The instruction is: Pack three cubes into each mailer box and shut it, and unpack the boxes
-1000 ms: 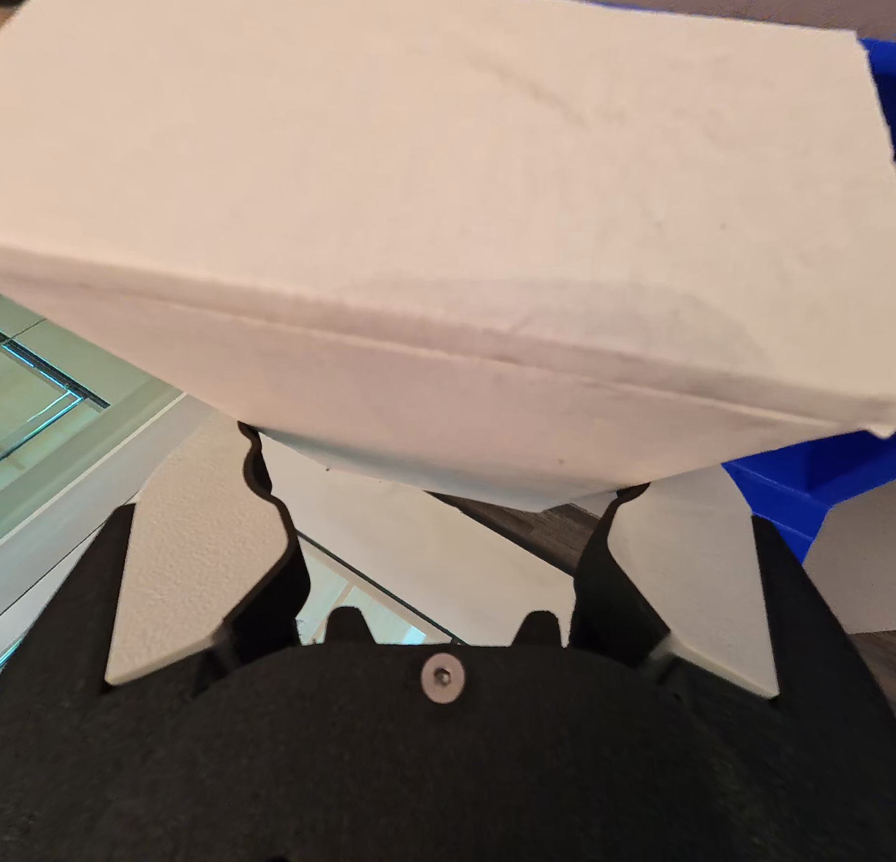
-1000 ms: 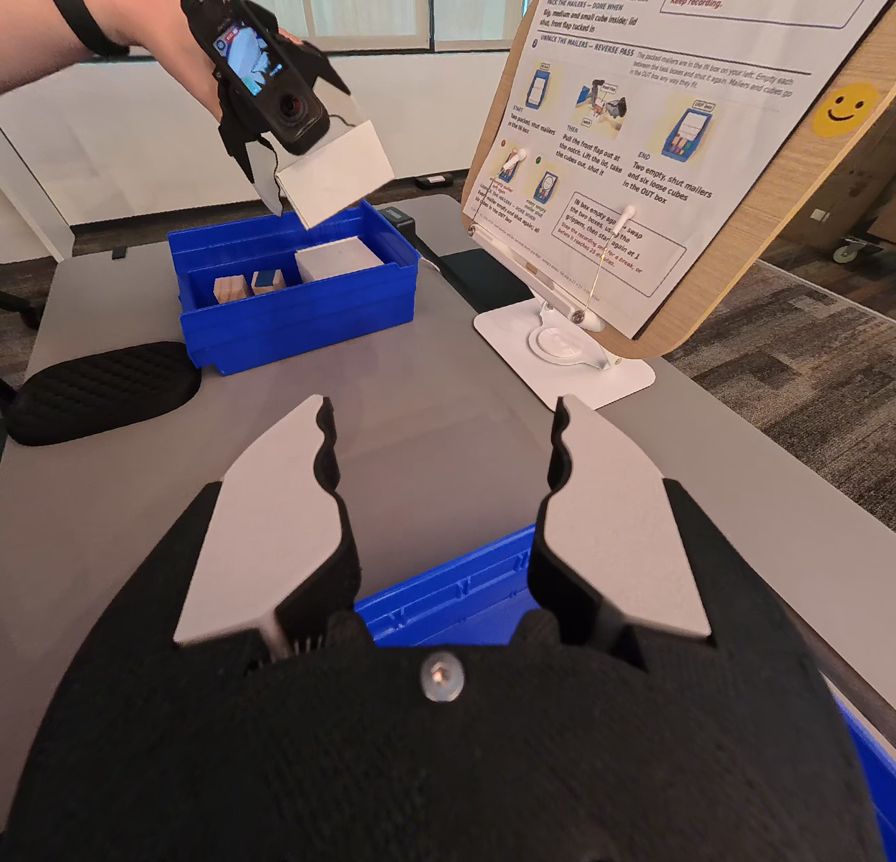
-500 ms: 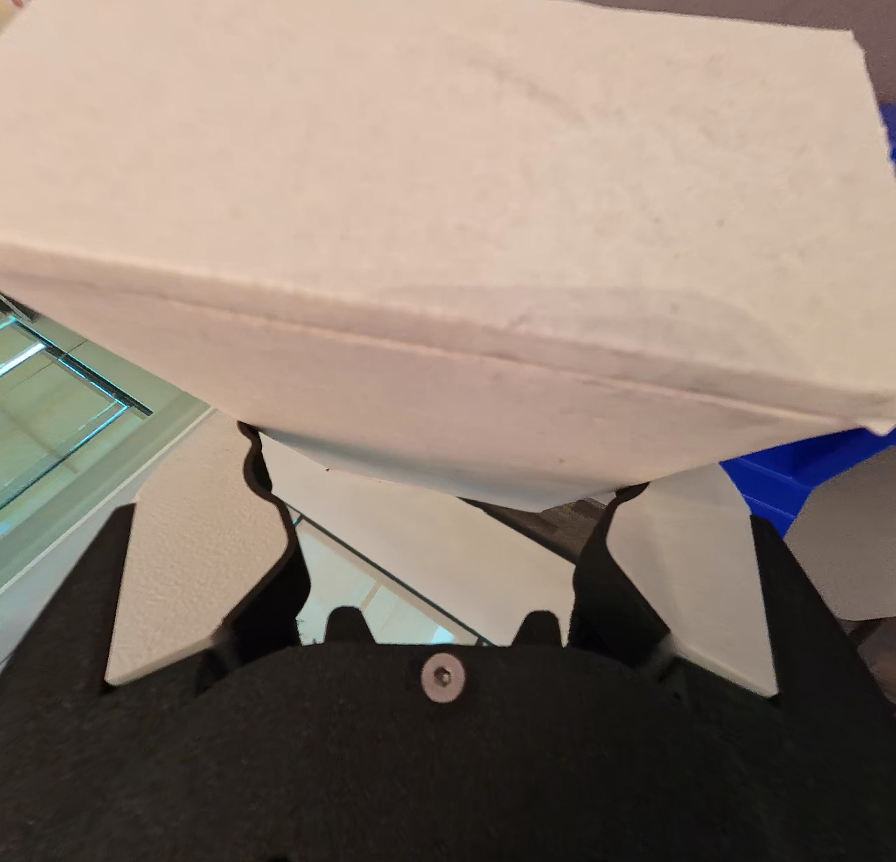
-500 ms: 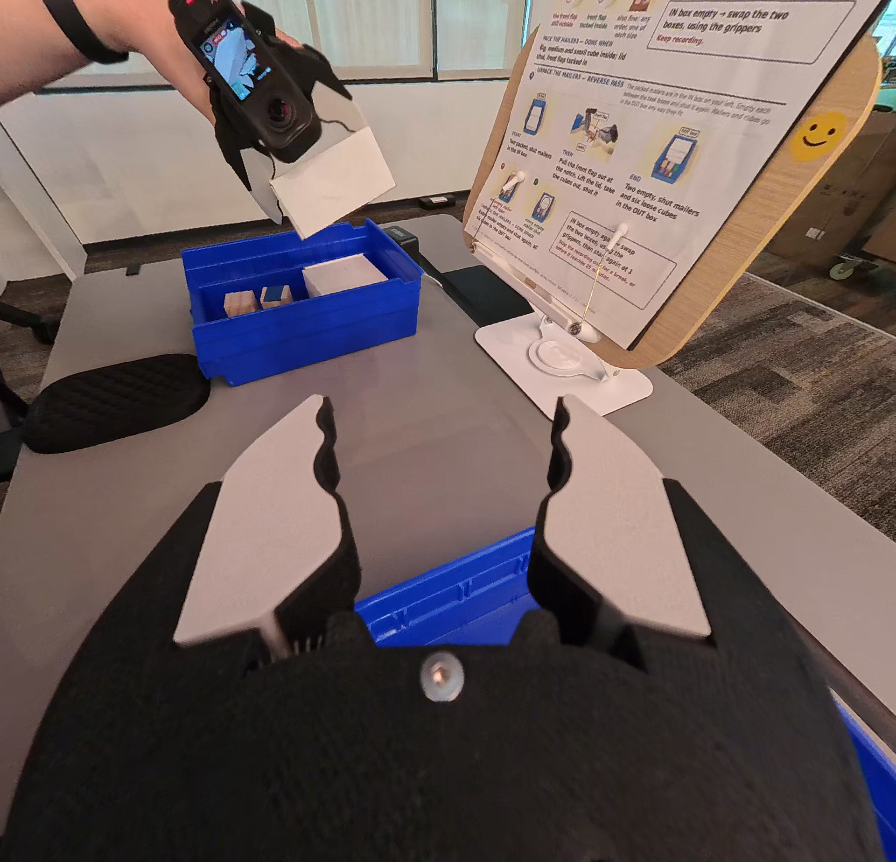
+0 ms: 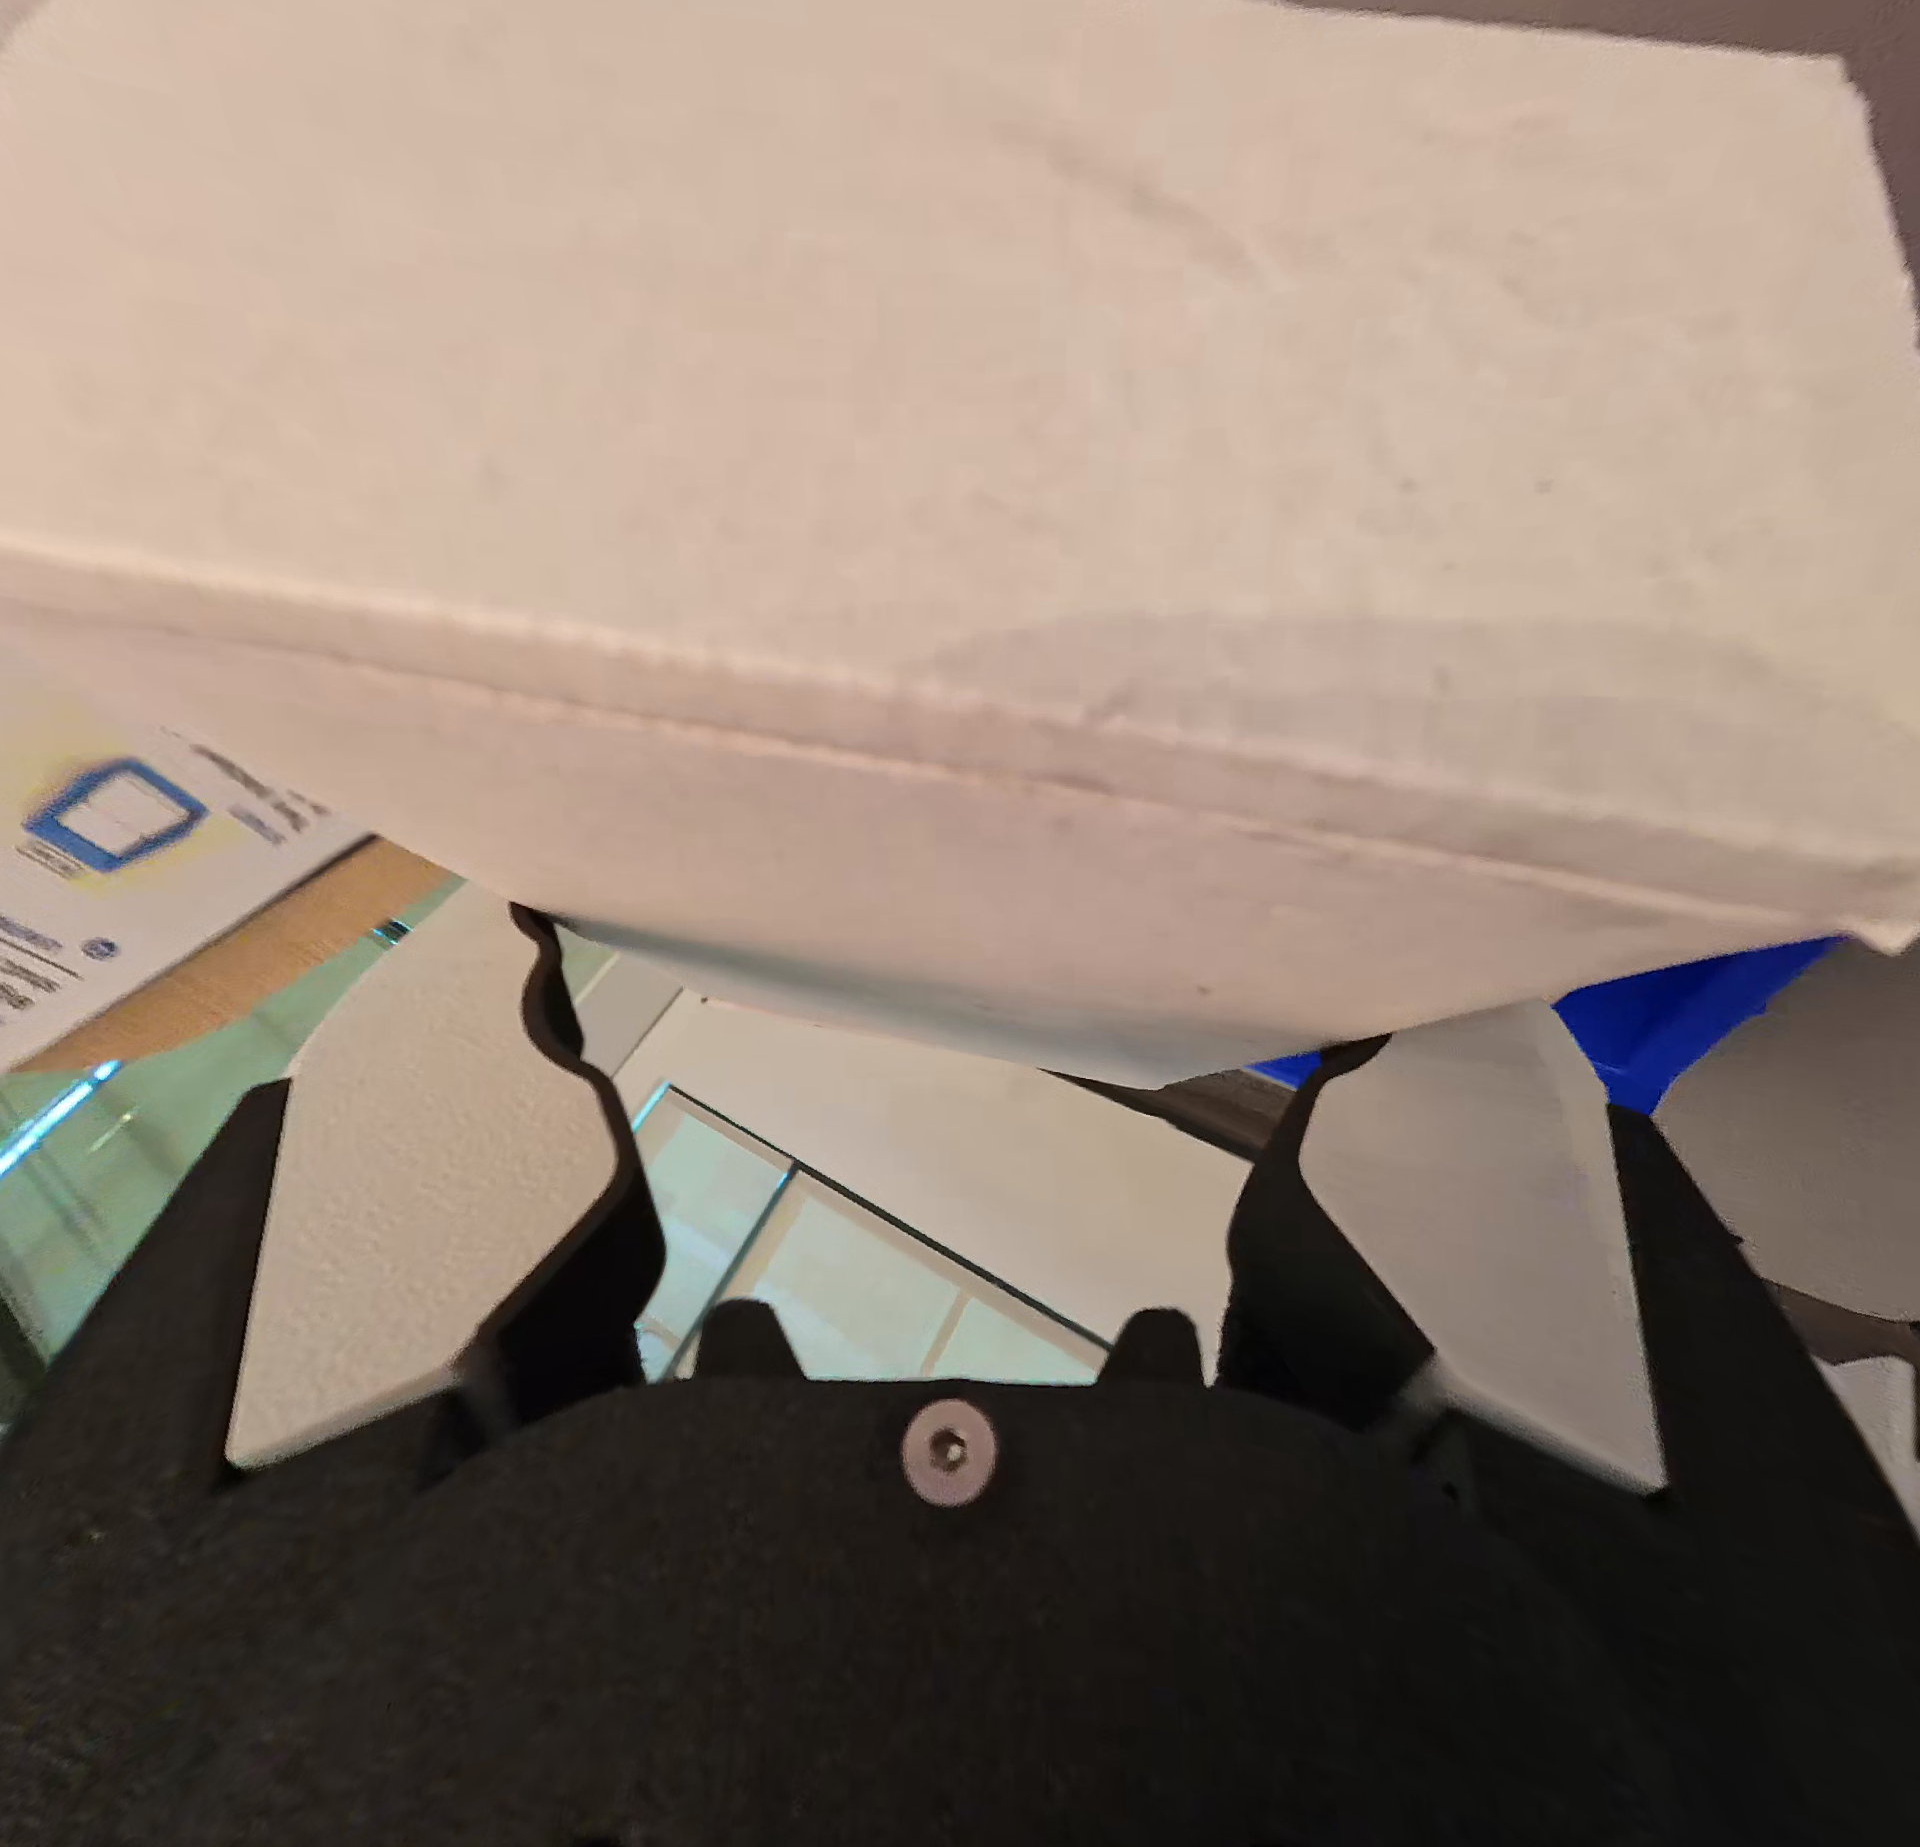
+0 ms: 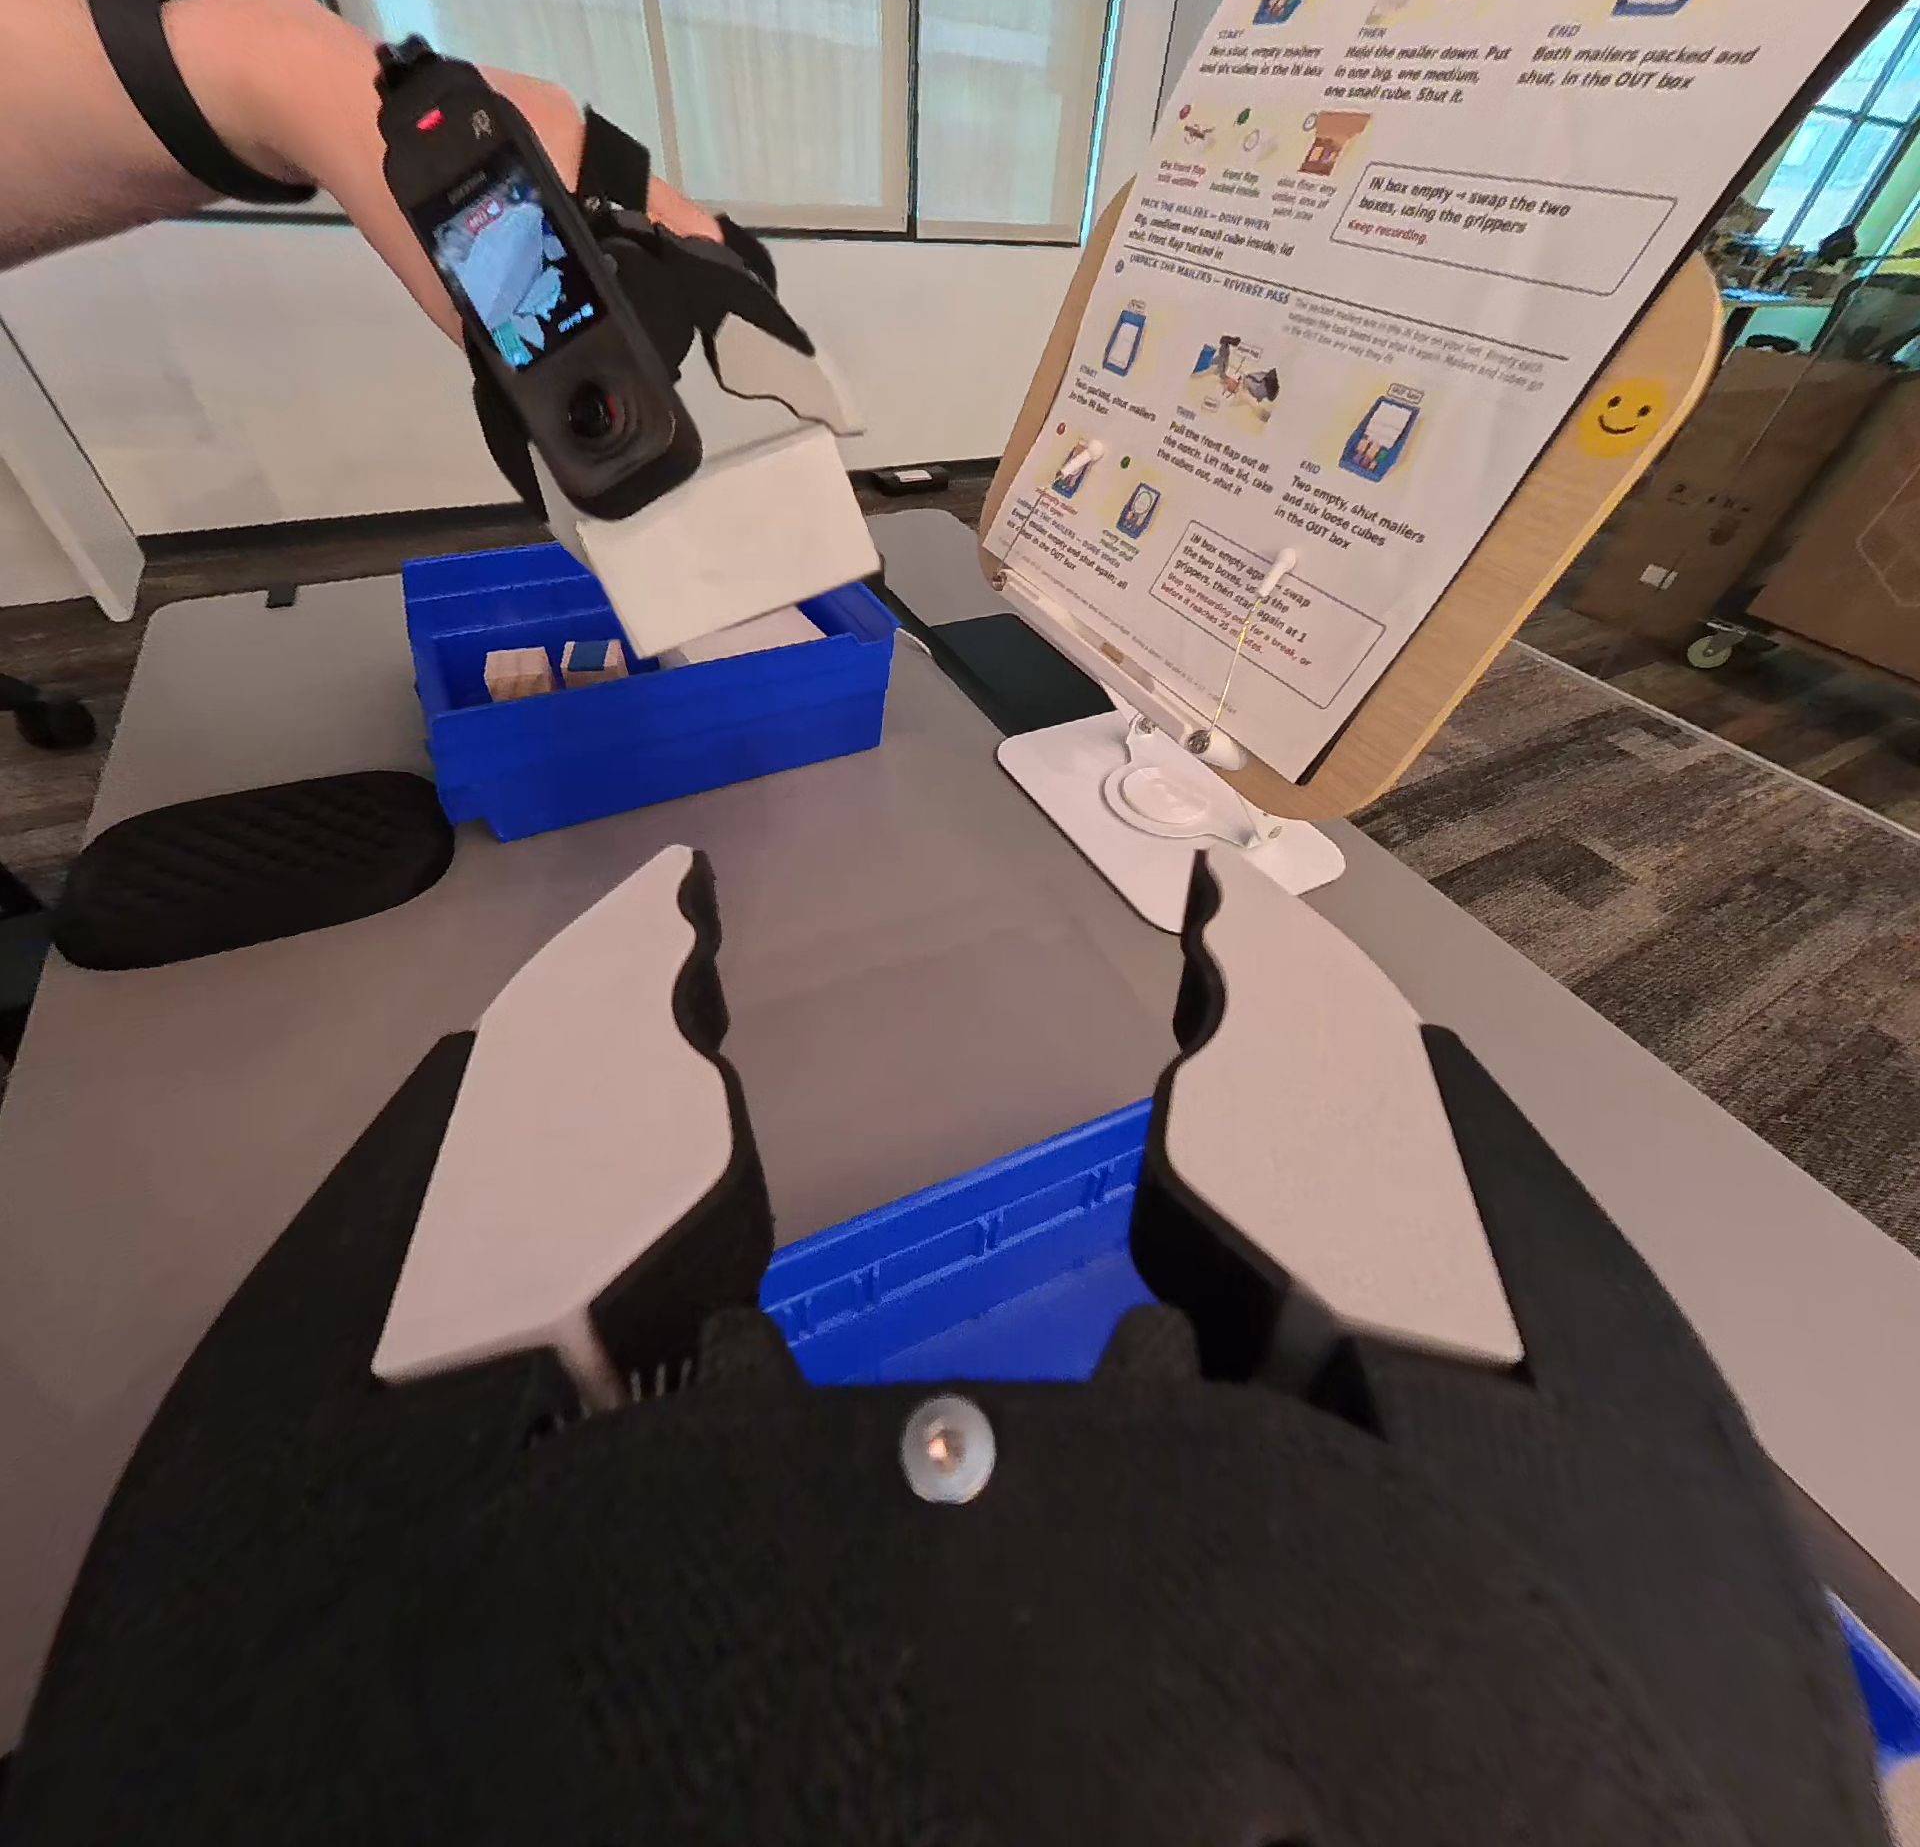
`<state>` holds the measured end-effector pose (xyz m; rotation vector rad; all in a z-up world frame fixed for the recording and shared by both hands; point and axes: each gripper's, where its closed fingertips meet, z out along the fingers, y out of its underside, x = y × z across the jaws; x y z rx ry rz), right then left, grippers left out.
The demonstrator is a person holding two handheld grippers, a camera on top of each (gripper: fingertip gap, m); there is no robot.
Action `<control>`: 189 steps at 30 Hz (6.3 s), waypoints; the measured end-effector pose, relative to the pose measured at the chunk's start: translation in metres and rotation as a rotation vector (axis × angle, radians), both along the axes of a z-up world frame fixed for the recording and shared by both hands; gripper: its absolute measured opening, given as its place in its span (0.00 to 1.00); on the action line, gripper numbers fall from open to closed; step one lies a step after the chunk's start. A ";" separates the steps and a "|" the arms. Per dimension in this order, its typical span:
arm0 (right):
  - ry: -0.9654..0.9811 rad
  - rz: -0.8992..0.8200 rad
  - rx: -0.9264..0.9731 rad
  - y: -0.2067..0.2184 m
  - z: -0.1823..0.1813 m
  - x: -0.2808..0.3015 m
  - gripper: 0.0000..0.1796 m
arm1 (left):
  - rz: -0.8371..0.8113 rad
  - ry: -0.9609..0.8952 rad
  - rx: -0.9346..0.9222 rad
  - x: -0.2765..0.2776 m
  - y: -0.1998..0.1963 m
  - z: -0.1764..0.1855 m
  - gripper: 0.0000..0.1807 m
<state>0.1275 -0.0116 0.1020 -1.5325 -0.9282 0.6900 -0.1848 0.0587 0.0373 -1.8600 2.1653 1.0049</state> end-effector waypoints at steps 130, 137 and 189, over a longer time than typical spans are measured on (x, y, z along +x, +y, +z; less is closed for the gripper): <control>-0.242 -1.036 -1.003 0.021 -0.196 0.208 0.03 | 1.338 -1.038 -0.060 -0.247 -0.018 -0.126 0.04; -0.254 -1.044 -0.960 0.019 -0.196 0.223 0.03 | 1.375 -1.070 -0.024 -0.269 -0.016 -0.125 0.02; -0.303 -0.332 -0.499 0.037 -0.246 -0.138 0.39 | 0.547 -1.175 0.037 0.072 -0.035 -0.188 0.33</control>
